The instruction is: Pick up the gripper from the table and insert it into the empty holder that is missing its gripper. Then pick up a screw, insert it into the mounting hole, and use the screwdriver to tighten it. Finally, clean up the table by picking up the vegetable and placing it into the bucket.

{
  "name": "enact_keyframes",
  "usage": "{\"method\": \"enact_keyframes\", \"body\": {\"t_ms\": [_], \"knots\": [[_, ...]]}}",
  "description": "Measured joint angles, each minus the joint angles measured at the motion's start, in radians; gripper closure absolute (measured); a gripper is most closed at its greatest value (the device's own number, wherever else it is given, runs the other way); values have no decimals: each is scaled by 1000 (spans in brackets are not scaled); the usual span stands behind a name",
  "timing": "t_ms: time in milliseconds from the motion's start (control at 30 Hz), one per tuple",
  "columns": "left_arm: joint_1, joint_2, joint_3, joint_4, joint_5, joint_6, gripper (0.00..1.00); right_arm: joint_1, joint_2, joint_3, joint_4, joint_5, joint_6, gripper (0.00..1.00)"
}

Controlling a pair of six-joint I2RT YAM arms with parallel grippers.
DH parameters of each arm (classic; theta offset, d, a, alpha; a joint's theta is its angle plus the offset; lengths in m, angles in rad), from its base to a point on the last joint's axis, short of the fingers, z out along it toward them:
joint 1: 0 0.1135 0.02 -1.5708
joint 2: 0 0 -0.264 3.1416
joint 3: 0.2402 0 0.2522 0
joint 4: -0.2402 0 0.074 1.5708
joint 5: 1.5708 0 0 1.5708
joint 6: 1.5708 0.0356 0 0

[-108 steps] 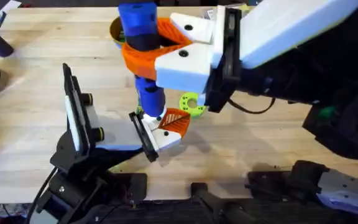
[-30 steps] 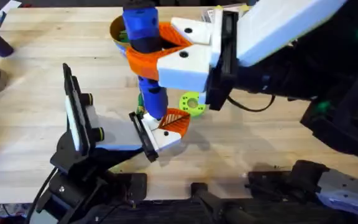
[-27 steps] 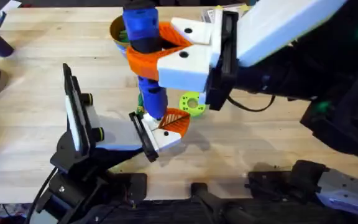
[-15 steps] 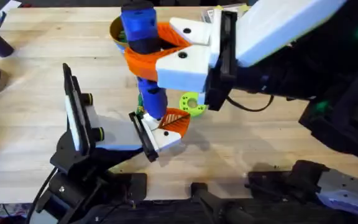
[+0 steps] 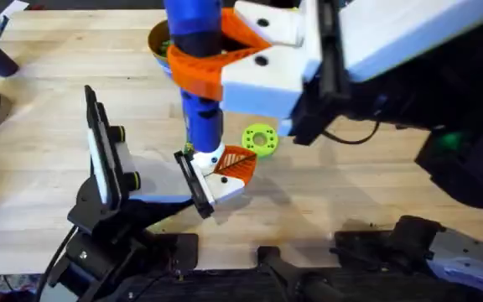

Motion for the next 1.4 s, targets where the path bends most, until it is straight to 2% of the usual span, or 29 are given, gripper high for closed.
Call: {"method": "enact_keyframes", "body": {"t_ms": [267,467,600,733,900,1100,1233,1400], "knots": [[0,0,0,0,0,0,987,-69,-52,0,6,-34,1,967],[0,0,0,0,0,0,987,-184,-52,3,-162,-52,-74,967],[0,0,0,0,0,0,987,-324,-52,6,-379,-46,-241,969],[0,0,0,0,0,0,987,-473,-24,9,-654,-4,-497,967],[0,0,0,0,0,0,987,-582,90,10,-822,66,-804,967],[0,0,0,0,0,0,987,-601,238,10,-825,229,-1030,968],[0,0,0,0,0,0,987,-597,344,10,-825,360,-1094,968],[0,0,0,0,0,0,987,-563,432,10,-823,436,-1133,967]]}}
